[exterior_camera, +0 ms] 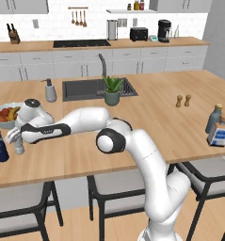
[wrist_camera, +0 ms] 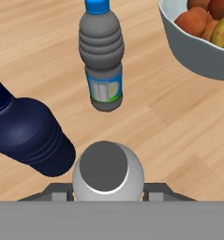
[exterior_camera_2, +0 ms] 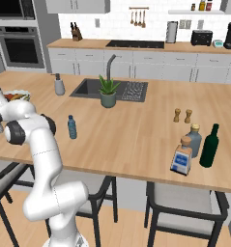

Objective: Move the plastic bottles in the middle to the plastics group, and the glass bottles in the middle to the glass group.

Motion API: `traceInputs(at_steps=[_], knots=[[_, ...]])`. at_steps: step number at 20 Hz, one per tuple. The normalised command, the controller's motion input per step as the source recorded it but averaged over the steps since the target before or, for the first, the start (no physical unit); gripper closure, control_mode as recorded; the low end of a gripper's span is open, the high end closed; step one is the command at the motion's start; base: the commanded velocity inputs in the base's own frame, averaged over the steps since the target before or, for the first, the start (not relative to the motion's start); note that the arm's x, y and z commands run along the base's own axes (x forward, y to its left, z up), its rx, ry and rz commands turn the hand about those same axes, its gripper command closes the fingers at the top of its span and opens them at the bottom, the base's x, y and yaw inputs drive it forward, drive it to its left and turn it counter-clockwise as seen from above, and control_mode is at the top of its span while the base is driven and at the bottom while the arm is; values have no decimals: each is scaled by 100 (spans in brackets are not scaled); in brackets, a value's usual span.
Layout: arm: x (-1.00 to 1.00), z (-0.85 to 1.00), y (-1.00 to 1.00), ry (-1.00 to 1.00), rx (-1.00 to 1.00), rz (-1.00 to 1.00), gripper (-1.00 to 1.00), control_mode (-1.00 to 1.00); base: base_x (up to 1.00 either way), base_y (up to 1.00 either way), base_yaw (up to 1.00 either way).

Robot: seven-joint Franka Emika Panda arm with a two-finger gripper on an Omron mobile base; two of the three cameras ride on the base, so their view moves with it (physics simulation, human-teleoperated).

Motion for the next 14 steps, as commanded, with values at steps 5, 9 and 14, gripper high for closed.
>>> traceInputs(at_steps=[5,9,14], knots=[[0,-15,0,0,0,0,100,-100,0,0,0],[0,1,8,4,-4,0,100,-100,0,0,0],[0,0,0,0,-2,0,100,-100,0,0,0]])
